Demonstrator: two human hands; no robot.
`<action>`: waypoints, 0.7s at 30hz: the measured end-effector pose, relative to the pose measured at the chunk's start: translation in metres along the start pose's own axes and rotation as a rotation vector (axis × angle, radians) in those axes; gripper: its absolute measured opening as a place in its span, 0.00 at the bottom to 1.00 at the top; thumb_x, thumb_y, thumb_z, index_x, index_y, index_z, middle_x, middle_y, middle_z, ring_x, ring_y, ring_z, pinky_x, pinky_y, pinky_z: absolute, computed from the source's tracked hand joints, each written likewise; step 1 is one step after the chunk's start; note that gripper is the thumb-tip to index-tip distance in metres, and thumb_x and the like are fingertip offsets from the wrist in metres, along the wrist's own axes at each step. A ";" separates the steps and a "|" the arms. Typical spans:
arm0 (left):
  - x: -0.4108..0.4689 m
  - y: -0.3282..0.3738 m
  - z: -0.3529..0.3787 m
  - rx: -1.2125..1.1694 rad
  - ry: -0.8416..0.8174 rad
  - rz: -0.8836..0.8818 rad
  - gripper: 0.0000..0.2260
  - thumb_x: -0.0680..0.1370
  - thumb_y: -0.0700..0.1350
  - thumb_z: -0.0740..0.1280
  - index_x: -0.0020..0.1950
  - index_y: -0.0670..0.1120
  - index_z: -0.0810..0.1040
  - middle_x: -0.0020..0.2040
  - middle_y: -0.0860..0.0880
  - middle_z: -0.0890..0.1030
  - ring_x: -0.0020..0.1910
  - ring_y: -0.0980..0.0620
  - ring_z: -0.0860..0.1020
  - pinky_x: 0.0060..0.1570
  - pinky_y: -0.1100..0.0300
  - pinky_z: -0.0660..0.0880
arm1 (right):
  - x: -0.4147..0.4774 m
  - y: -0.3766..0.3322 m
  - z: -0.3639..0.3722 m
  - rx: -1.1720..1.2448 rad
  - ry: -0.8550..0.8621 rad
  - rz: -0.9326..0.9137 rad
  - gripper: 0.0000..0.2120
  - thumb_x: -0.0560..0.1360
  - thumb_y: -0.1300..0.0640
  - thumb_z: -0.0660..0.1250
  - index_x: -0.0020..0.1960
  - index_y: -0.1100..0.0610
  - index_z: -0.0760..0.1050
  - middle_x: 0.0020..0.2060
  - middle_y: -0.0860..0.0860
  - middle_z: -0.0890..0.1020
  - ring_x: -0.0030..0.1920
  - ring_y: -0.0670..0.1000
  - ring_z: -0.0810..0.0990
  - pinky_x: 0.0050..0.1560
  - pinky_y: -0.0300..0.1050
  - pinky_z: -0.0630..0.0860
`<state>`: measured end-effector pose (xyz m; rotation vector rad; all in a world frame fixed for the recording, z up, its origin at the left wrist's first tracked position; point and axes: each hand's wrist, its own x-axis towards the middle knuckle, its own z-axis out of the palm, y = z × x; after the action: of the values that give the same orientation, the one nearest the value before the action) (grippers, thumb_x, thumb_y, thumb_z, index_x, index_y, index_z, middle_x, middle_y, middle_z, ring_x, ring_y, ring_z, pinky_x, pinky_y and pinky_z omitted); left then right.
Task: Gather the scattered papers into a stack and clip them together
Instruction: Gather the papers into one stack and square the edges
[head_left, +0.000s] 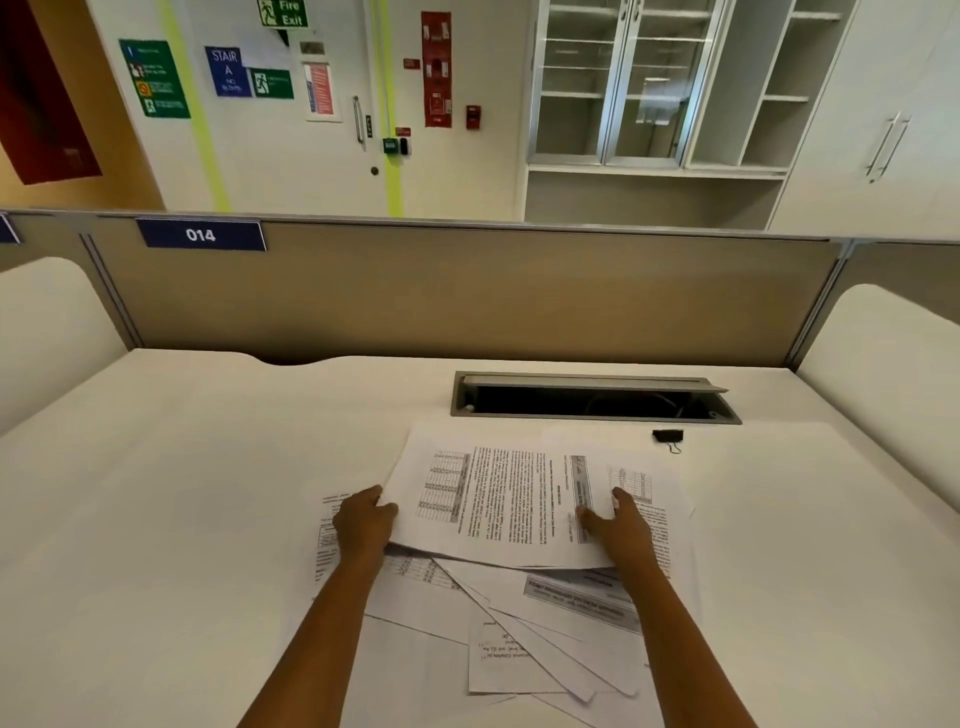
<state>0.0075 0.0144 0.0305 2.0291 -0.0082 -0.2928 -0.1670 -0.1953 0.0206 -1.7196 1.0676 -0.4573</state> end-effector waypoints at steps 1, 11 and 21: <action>0.000 0.001 0.000 0.090 0.011 0.041 0.17 0.77 0.37 0.62 0.66 0.36 0.73 0.65 0.39 0.75 0.64 0.40 0.74 0.64 0.52 0.71 | 0.001 0.001 0.002 -0.036 0.007 -0.010 0.29 0.76 0.54 0.65 0.73 0.62 0.59 0.70 0.58 0.68 0.69 0.60 0.68 0.69 0.55 0.64; 0.006 0.013 -0.004 0.251 -0.007 0.059 0.16 0.81 0.43 0.59 0.58 0.33 0.78 0.59 0.37 0.80 0.59 0.39 0.77 0.60 0.53 0.71 | 0.010 0.001 -0.005 0.030 0.008 0.090 0.24 0.76 0.56 0.65 0.70 0.60 0.65 0.68 0.57 0.71 0.67 0.61 0.71 0.68 0.55 0.67; -0.003 0.035 -0.006 -0.292 -0.037 0.253 0.15 0.79 0.42 0.63 0.66 0.41 0.72 0.60 0.42 0.78 0.56 0.42 0.77 0.53 0.55 0.75 | -0.003 -0.036 -0.026 0.300 0.117 -0.195 0.16 0.76 0.56 0.65 0.63 0.55 0.70 0.56 0.53 0.80 0.53 0.57 0.80 0.53 0.56 0.79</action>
<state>0.0104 0.0041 0.0648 1.7102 -0.2312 -0.1607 -0.1716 -0.2037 0.0645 -1.5480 0.8651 -0.8093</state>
